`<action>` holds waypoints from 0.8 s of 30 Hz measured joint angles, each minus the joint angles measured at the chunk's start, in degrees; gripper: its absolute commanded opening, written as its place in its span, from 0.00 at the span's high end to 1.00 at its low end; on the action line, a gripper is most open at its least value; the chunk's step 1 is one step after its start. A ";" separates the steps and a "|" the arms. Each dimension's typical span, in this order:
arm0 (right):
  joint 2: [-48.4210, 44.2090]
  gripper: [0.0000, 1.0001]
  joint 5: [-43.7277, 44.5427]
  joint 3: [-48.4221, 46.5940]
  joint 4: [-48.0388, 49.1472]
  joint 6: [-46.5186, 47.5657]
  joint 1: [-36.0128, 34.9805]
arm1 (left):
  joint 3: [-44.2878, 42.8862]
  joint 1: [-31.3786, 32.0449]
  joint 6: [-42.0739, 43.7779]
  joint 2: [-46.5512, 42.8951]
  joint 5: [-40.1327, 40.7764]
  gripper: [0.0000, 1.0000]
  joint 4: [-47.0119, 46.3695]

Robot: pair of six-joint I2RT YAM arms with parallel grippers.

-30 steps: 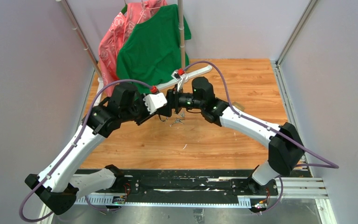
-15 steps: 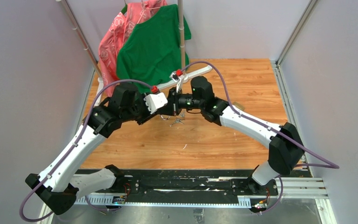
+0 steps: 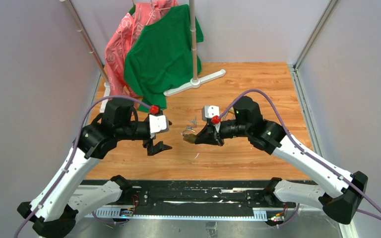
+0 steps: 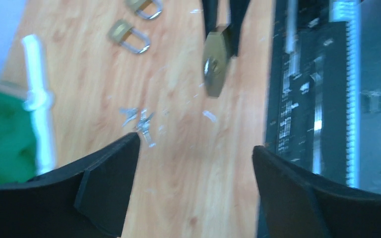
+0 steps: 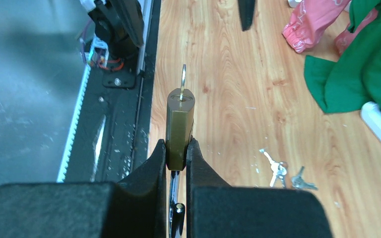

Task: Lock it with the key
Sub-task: Lock the lock.

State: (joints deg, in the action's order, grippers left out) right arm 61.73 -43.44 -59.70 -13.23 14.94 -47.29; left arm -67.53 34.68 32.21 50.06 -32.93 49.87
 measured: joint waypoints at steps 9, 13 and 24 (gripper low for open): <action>-0.15 1.00 4.37 -1.66 -6.38 10.29 -2.43 | -3.21 1.25 -6.03 11.10 -11.56 0.46 -0.70; 0.15 1.00 6.32 -3.08 -6.49 11.19 -4.09 | -3.32 3.67 -8.46 12.50 -11.23 0.53 -1.29; 0.76 1.00 9.55 -4.44 -6.47 11.58 -4.59 | -3.26 5.11 -13.49 12.20 -9.01 0.68 -5.86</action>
State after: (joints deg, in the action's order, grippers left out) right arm 62.50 -33.89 -64.14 -19.70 26.52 -51.88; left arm -70.78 39.79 18.72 62.26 -41.93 44.01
